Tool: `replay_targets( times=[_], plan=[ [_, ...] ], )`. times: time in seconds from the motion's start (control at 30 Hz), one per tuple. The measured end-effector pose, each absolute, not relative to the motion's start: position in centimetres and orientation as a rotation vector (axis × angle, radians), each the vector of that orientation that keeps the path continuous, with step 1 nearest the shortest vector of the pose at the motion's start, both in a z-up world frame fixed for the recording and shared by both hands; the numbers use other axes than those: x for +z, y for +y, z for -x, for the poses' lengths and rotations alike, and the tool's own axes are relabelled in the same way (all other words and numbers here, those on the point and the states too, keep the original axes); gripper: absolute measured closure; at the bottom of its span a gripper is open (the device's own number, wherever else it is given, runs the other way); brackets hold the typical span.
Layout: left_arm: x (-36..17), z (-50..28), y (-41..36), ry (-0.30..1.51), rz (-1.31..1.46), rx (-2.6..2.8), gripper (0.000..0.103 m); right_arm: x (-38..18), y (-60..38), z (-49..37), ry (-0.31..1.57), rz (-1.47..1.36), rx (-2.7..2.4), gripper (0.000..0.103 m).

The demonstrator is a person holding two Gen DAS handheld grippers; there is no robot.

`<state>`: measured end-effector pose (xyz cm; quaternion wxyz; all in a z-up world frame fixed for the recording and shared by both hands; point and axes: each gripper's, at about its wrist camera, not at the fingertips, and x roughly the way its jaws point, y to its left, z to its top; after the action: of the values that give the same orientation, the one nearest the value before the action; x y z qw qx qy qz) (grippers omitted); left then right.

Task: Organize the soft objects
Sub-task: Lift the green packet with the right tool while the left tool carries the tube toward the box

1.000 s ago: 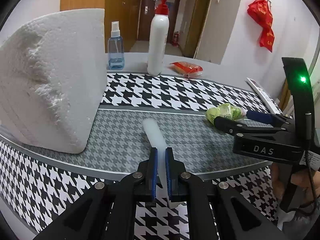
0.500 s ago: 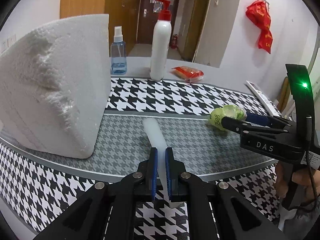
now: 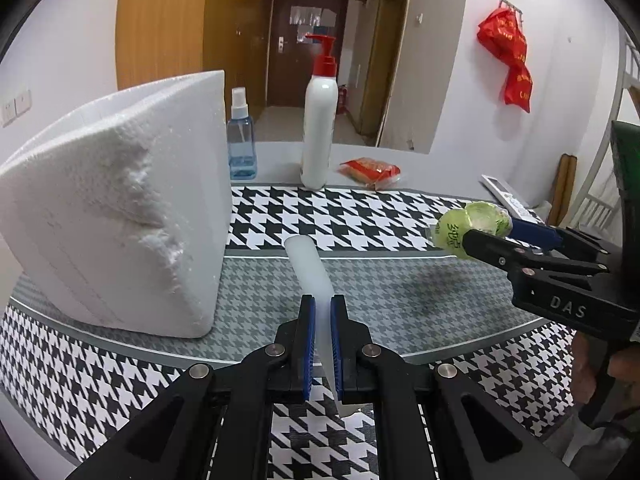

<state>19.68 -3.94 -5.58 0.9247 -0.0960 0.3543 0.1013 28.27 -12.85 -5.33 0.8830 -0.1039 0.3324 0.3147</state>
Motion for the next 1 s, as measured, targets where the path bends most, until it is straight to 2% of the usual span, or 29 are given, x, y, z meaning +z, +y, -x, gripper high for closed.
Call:
replay_targets(
  times=[1.0],
  plan=[
    [-2.1,-17.2,-3.3,0.595,0.12,0.179,0.095,-2.0,-13.9,-23.1,0.545,0.154,0.627,0.029]
  ],
)
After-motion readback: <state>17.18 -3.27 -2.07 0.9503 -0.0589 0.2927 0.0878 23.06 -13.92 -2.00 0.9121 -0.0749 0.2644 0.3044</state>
